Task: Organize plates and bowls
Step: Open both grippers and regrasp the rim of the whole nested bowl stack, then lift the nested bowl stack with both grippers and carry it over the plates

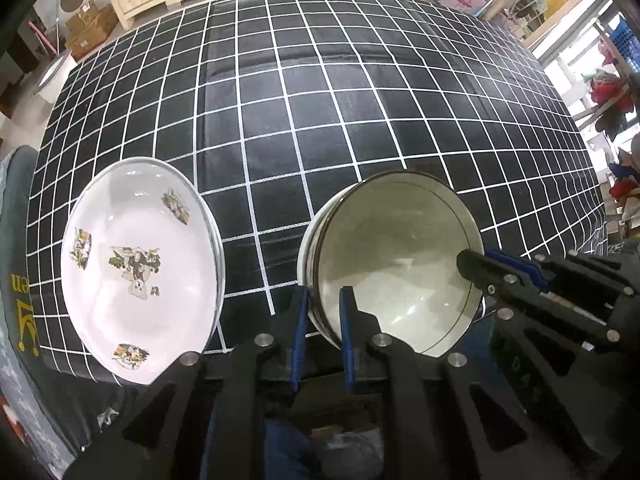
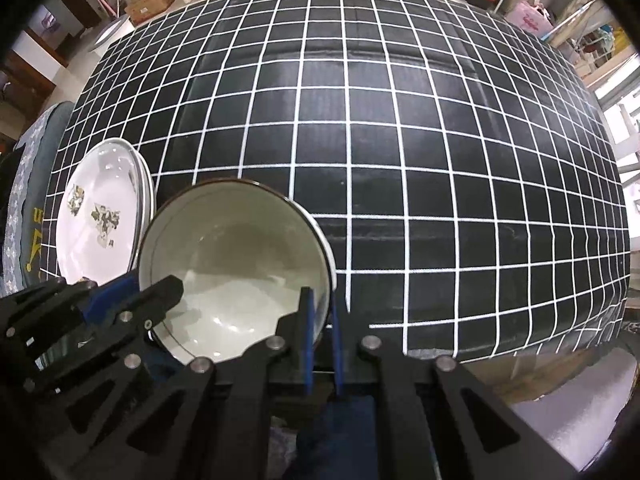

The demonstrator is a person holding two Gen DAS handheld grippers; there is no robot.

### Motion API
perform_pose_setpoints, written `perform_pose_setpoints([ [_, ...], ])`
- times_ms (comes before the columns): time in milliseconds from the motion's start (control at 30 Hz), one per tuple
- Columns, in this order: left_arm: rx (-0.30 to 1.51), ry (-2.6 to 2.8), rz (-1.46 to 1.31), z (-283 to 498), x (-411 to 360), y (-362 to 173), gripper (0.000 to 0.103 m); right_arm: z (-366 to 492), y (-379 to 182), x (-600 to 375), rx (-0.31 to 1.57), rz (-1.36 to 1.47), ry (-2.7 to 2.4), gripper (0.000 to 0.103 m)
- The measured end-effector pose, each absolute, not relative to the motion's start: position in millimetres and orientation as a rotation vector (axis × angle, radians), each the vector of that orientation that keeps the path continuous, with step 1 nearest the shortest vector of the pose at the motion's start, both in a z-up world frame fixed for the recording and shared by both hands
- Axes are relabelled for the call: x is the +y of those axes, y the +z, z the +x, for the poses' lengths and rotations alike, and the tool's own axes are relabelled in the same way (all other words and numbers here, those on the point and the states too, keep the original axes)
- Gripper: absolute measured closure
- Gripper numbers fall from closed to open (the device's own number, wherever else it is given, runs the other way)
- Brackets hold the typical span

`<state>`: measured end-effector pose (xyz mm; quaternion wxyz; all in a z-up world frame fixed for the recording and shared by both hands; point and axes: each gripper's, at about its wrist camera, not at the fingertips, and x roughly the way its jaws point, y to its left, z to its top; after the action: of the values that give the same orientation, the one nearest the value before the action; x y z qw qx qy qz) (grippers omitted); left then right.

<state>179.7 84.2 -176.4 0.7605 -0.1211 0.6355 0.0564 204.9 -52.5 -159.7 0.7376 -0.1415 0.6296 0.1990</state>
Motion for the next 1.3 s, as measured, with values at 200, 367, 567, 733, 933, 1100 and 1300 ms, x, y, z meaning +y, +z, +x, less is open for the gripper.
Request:
perform_pose_setpoints([
  [200,1.343,0.091,-0.306,175.6,91.4,-170.4,0.073,201.8,-148.5,-55.2,1.324,-0.325,0.453,0.092],
  [367,1.305,0.072,-0.296,171.8,96.4,-161.1,0.055,205.0,-139.7,-64.2,1.311,-0.278,0.469,0.067],
  [567,1.257,0.028,-0.292,166.3,96.3,-149.9,0.047,206.8,-130.3,-79.2,1.287,-0.166,0.480,0.041],
  [733,1.252,-0.003,-0.374,161.8,103.7,-161.7,0.045,208.6,-142.7,-92.7,1.345,-0.021,0.511,0.041],
  [933,1.289,-0.027,-0.433,167.9,105.7,-187.6,0.045,212.4,-164.9,-93.2,1.396,0.049,0.497,0.041],
  [1100,1.312,-0.052,-0.477,173.4,104.0,-200.1,0.045,216.6,-180.9,-85.8,1.455,0.119,0.519,0.041],
  [1300,1.331,-0.068,-0.496,178.5,99.2,-212.5,0.045,224.2,-195.2,-84.3,1.501,0.180,0.510,0.041],
])
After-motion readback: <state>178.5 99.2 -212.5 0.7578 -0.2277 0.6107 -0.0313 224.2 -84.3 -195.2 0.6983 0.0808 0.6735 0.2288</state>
